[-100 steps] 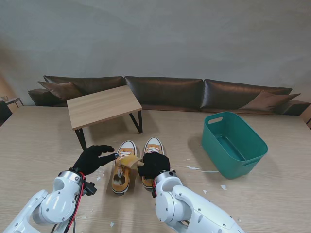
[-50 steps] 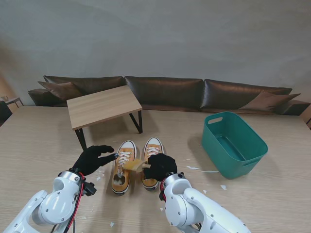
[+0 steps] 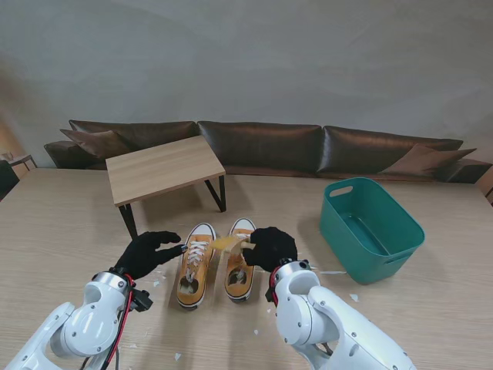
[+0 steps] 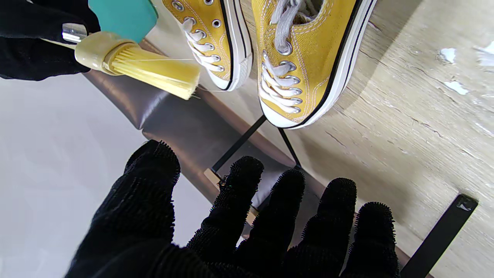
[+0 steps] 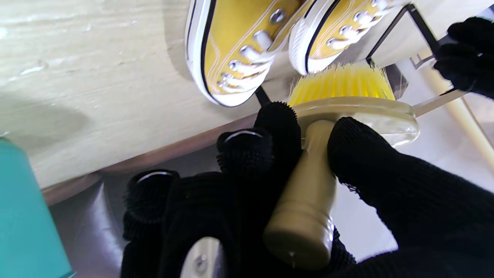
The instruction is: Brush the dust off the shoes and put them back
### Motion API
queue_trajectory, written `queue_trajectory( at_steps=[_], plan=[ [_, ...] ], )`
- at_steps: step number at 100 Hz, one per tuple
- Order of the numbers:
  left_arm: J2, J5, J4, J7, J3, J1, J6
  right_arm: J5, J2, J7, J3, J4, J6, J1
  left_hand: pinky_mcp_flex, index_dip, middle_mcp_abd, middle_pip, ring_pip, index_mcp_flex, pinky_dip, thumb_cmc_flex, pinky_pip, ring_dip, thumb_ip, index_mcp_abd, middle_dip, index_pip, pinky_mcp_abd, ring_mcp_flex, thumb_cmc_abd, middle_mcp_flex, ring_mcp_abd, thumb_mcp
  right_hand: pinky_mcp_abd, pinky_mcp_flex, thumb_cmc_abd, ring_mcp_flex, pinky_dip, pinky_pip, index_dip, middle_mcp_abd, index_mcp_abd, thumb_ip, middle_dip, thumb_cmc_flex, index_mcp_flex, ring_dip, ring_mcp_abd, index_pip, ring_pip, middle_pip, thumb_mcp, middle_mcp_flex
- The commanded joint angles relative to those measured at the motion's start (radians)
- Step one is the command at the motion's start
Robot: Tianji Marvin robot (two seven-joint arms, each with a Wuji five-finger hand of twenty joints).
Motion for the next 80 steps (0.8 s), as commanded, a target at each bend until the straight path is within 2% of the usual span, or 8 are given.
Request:
queue_trajectory(
  at_steps=[1, 21, 44, 80],
  plan=[
    [-0.003, -0.002, -0.005, -0.02, 0.0, 0.002, 0.001, -0.005, 0.002, 0.004, 0.013, -0.01, 0.016, 0.005, -0.01, 0.0, 0.013, -0.005, -0.018, 0.005, 0.016, 0.027, -0.031, 0.005, 0.047, 0.005, -0.008, -0.006, 0.001, -0.039, 0.055, -0.021, 0.006, -0.038, 0.038, 0.507, 0.027, -0.022, 0.004, 0.007, 0.008, 0.057, 0.131, 0.023, 0.011, 0.059, 0.102, -0.005, -0.13, 0.059, 0.02, -0.019, 0.087, 0.077],
    [-0.002, -0.006, -0.002, -0.026, 0.003, -0.003, 0.006, 0.001, -0.006, -0.025, 0.055, -0.004, 0.07, -0.001, -0.01, 0.0, 0.013, -0.005, -0.018, 0.005, 0.016, 0.028, -0.031, 0.005, 0.048, 0.006, -0.008, -0.006, 0.0, -0.04, 0.056, -0.022, 0.004, -0.04, 0.045, 0.506, 0.024, -0.023, 0.003, 0.005, 0.007, 0.064, 0.137, 0.024, 0.011, 0.067, 0.101, -0.006, -0.122, 0.056, 0.02, -0.02, 0.084, 0.075],
    [-0.002, -0.007, -0.001, -0.027, 0.005, -0.006, 0.008, -0.021, -0.009, -0.068, 0.096, 0.005, 0.095, -0.029, -0.011, 0.001, 0.011, -0.005, -0.019, 0.007, 0.016, 0.028, -0.031, 0.005, 0.048, 0.004, -0.008, -0.005, -0.001, -0.04, 0.057, -0.022, 0.005, -0.043, 0.049, 0.506, 0.024, -0.023, 0.002, 0.006, 0.008, 0.069, 0.141, 0.026, 0.012, 0.072, 0.101, -0.006, -0.12, 0.054, 0.021, -0.021, 0.081, 0.074],
    [-0.001, -0.003, 0.001, -0.029, 0.005, -0.006, 0.007, -0.054, 0.002, -0.075, 0.139, 0.029, 0.095, -0.063, -0.011, 0.001, 0.014, -0.005, -0.019, 0.008, 0.016, 0.03, -0.031, 0.005, 0.048, 0.006, -0.008, -0.005, 0.0, -0.04, 0.059, -0.021, 0.005, -0.044, 0.049, 0.507, 0.029, -0.023, -0.002, 0.007, 0.009, 0.069, 0.141, 0.028, 0.013, 0.071, 0.102, -0.008, -0.122, 0.051, 0.02, -0.021, 0.075, 0.072]
  ],
)
